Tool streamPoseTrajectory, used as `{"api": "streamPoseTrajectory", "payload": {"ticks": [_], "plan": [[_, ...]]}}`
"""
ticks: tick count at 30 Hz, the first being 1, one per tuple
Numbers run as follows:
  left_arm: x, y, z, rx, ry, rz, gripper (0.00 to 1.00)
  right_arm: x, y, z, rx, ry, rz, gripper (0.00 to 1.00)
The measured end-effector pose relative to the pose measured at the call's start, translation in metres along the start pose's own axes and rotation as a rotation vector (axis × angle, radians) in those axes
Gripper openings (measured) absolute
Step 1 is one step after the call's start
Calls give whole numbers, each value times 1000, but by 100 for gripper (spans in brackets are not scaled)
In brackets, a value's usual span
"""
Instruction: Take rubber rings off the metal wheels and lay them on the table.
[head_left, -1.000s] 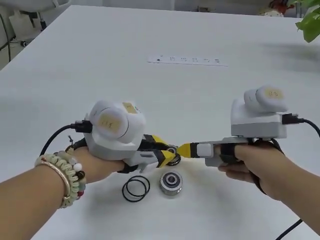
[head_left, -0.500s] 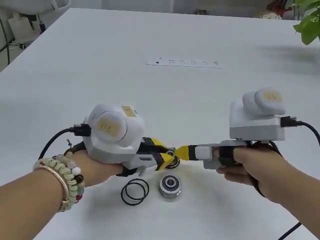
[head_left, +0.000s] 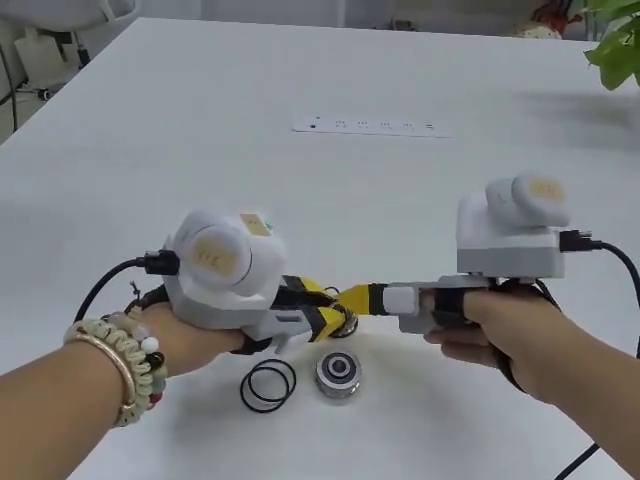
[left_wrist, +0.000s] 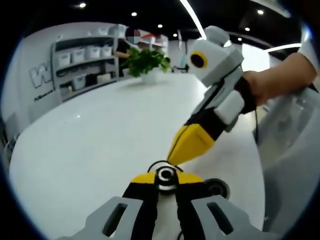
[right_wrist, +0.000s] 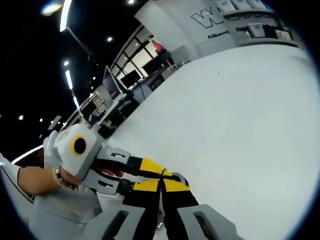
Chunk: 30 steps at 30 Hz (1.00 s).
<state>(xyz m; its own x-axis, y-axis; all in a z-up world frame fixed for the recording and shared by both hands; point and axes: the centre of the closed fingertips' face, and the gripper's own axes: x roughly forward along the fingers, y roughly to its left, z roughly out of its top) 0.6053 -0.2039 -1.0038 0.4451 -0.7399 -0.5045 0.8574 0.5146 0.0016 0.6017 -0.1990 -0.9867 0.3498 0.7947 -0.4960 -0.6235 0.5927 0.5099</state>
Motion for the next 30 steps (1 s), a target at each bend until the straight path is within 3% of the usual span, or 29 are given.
{"api": "streamPoseTrajectory", "payload": {"ticks": [2,6,10,16,23,26,30], "plan": [[0,0,0,-20,0,6,14,-1,-3,-6,11,32,-4,0],[1,0,1,-19,3,8,14,-2,-13,-7,40,31,-29,0],[1,0,1,-42,16,6,14,-3,-13,-7,40,31,-38,0],[-1,-1,2,-31,53,-3,15,-3,-12,-5,26,31,-39,0],[-16,0,39,-52,-35,-21,27,-8,-15,5,45,-7,-43,0],[-23,-4,48,-35,-58,-43,28,-12,-16,9,50,-25,-48,0],[-34,-8,54,12,-50,-61,34,-16,-16,16,44,-46,-59,0]]}}
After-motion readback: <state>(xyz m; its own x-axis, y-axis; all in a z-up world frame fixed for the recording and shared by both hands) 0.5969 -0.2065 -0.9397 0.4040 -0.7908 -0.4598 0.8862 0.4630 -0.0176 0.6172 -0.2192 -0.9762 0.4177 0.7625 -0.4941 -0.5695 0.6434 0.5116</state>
